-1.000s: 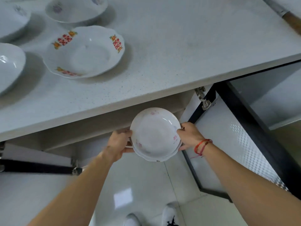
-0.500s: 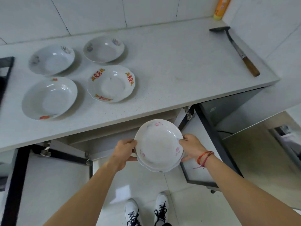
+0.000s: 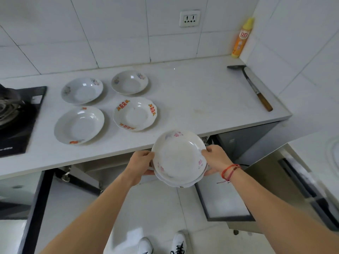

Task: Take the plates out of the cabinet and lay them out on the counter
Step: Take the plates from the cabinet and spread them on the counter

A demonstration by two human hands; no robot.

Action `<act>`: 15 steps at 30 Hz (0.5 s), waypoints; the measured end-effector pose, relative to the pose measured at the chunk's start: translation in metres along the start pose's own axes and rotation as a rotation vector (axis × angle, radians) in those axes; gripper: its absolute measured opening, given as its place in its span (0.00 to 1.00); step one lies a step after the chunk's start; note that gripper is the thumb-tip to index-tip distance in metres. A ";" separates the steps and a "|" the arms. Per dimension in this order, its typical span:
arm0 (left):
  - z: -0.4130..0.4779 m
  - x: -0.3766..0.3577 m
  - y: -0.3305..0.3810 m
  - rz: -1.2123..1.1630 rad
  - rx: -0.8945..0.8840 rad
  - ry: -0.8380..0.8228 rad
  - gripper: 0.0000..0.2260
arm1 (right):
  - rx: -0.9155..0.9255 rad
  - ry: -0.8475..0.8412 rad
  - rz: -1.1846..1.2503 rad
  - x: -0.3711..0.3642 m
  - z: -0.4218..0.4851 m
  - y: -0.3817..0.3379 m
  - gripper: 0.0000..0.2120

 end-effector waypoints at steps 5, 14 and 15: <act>-0.003 -0.001 0.015 -0.014 -0.026 -0.003 0.11 | 0.013 -0.020 -0.023 0.008 0.007 -0.012 0.09; 0.001 -0.014 0.041 0.007 -0.080 0.067 0.11 | 0.042 -0.058 -0.057 0.029 0.032 -0.028 0.09; 0.003 -0.015 0.043 0.007 -0.083 0.074 0.11 | 0.043 -0.063 -0.062 0.031 0.036 -0.029 0.09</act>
Point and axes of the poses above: each hand's wrist, its own z-axis towards the middle knuckle, its own x-axis out of the back of the hand, y = z × x, the point moved 7 cm from there along z, towards the middle knuckle, and after that the axes turned 11 degrees about x, right-handed, at the moved point
